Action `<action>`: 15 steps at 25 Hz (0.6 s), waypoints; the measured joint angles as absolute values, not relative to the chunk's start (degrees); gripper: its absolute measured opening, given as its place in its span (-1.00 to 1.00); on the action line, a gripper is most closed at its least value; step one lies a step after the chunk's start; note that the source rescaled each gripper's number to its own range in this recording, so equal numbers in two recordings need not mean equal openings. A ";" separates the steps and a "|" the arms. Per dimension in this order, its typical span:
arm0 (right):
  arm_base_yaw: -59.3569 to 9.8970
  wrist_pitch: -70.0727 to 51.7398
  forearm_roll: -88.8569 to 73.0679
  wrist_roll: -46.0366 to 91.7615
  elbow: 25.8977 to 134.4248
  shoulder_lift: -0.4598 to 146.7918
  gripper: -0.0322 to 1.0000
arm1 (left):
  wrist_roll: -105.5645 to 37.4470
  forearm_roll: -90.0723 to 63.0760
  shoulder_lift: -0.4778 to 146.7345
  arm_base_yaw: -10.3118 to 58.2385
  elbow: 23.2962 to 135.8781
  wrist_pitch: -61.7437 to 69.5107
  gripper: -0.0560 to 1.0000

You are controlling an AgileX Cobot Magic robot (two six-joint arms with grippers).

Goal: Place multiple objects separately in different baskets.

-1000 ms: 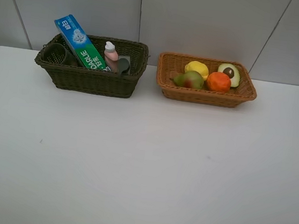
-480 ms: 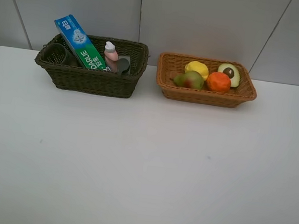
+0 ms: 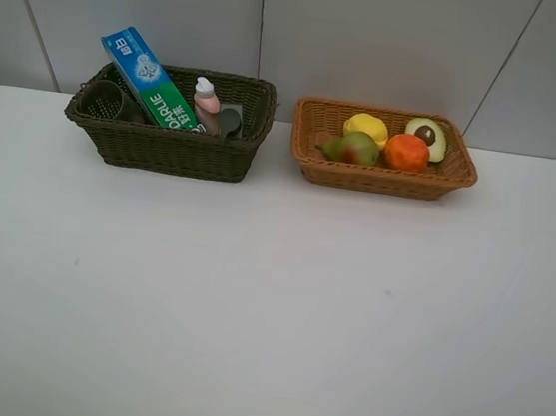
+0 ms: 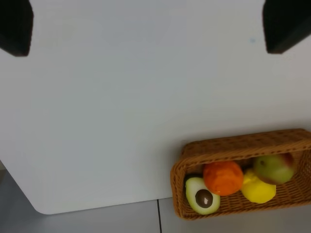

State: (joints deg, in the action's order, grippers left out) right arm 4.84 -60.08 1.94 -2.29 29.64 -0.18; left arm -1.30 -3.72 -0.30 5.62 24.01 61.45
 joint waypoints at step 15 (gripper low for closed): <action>4.84 -60.08 1.94 -2.29 29.64 -0.18 1.00 | -1.30 -3.72 -0.30 5.62 24.01 61.45 1.00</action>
